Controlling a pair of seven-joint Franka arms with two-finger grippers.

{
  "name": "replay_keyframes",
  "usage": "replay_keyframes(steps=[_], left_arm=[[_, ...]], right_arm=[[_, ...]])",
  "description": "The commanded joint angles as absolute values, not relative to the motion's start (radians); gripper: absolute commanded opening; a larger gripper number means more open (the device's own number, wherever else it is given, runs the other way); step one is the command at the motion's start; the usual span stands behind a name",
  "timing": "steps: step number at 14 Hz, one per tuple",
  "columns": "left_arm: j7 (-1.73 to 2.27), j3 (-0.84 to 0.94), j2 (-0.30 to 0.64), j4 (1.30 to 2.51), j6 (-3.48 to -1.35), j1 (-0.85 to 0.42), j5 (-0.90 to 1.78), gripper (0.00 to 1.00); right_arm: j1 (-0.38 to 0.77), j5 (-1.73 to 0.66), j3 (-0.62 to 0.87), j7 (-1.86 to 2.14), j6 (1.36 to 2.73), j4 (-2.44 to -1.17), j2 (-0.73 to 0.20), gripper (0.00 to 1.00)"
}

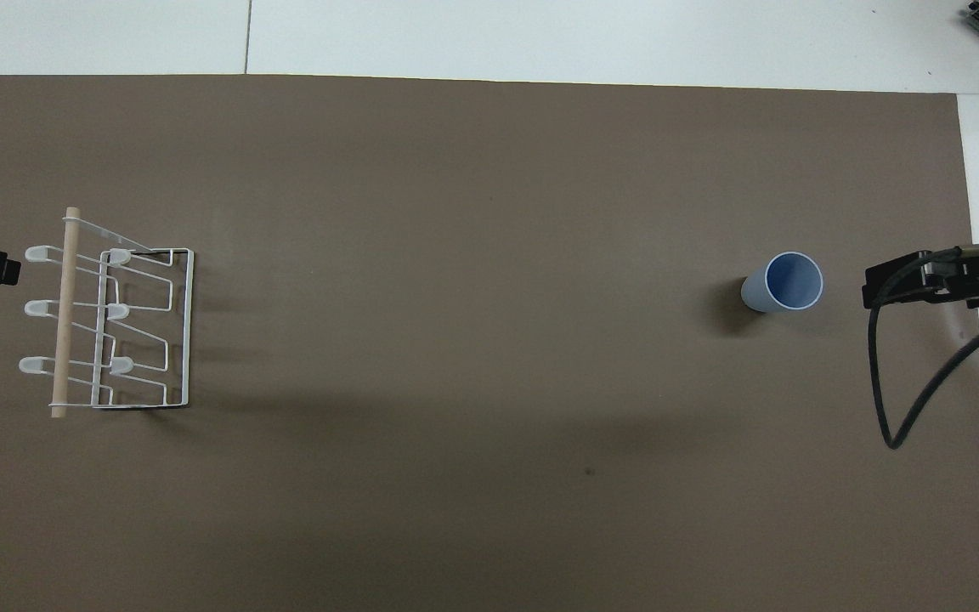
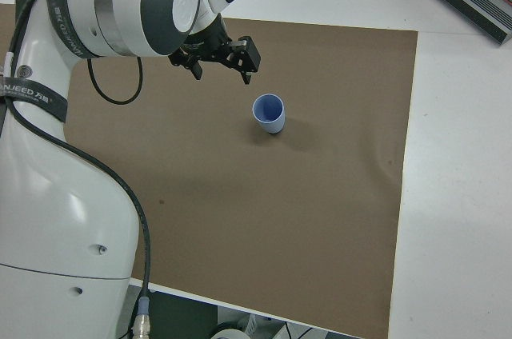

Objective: Hang cup on cup holder

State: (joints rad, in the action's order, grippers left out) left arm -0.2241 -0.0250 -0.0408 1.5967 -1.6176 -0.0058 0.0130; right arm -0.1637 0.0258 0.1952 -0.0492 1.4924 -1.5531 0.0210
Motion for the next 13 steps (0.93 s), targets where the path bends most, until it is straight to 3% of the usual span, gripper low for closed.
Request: replay_keyframes(steps=[1,10,13], left_arm=[[-0.227,-0.023,-0.058,1.614,-1.617,-0.009,0.005,1.0],[-0.224,-0.023,-0.058,1.614,-1.617,-0.009,0.003,1.0],[-0.222,-0.023,-0.057,1.614,-1.615,-0.009,0.005,1.0]], right_arm=[[-0.178,0.008,0.199,-0.023,1.494,-1.578,0.044,1.0],[-0.176,0.008,0.199,-0.031,1.503,-1.582,0.044,1.0],[-0.167,0.008,0.199,-0.026,1.566,-1.594,0.046,1.0]])
